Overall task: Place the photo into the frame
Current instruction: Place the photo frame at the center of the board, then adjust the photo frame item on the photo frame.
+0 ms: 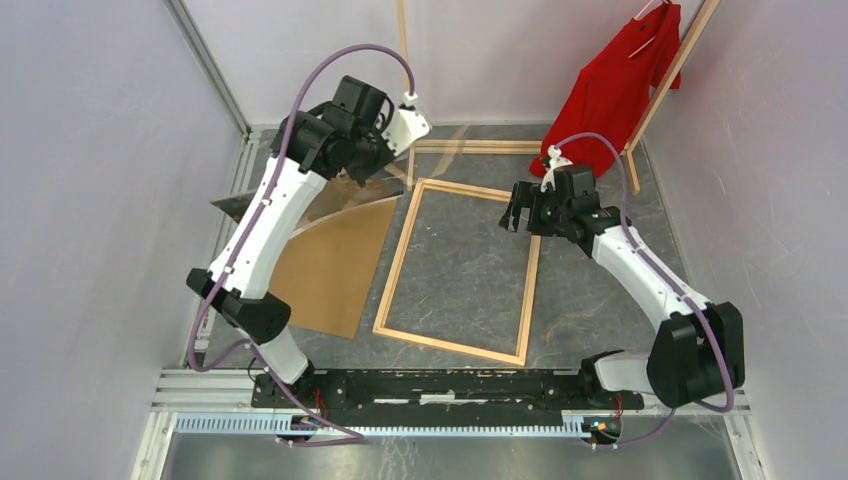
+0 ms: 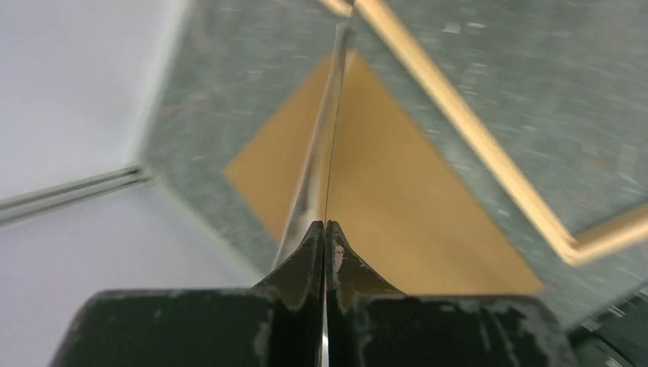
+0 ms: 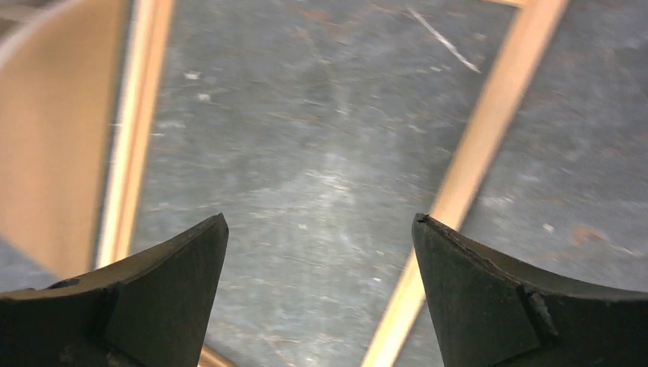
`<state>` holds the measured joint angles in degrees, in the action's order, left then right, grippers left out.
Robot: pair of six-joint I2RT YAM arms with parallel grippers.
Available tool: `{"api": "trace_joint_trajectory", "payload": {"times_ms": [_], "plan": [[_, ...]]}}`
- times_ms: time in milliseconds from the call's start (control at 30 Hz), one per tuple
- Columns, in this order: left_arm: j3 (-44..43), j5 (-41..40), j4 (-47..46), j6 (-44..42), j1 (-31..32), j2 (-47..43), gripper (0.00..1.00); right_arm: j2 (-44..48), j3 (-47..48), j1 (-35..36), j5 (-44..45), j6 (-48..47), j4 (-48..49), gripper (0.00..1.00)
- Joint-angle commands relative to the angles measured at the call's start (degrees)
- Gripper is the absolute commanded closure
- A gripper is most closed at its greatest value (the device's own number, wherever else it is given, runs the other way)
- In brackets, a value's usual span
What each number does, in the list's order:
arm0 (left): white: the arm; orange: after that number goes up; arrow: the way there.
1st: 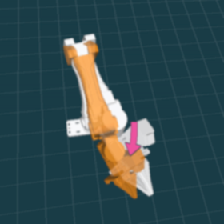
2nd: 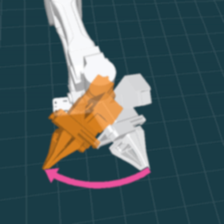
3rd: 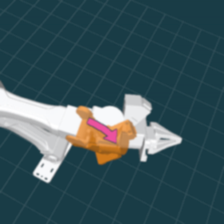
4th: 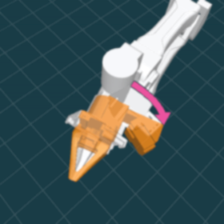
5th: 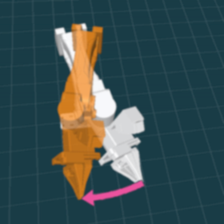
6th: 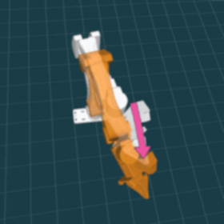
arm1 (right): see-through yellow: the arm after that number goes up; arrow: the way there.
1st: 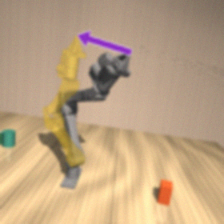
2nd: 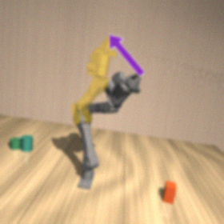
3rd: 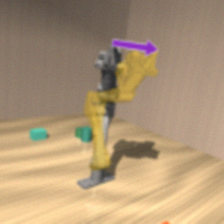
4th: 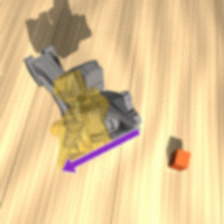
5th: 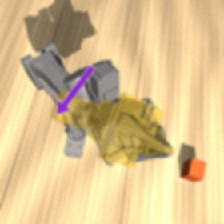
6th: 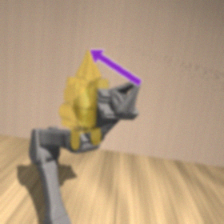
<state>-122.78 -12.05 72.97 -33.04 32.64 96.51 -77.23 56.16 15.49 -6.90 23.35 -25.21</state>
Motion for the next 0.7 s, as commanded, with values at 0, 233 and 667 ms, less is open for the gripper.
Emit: {"api": "trace_joint_trajectory", "payload": {"times_ms": [0,233,667], "plan": [[2.3,23.06,10.77,5.6,0.49,4.23,0.95,2.85,-5.09,0.02,-14.81,6.17,10.25,0.02],[13.91,52.75,11.04,7.94,2.04,7.02,0.42,9.61,-19.67,0.03,-23.34,18.1,23.85,0.02],[13.38,45.73,4.61,-0.66,-0.84,9.15,0.0,12.95,-36.9,0.9,-22.95,31.74,36.06,0.02]]}}
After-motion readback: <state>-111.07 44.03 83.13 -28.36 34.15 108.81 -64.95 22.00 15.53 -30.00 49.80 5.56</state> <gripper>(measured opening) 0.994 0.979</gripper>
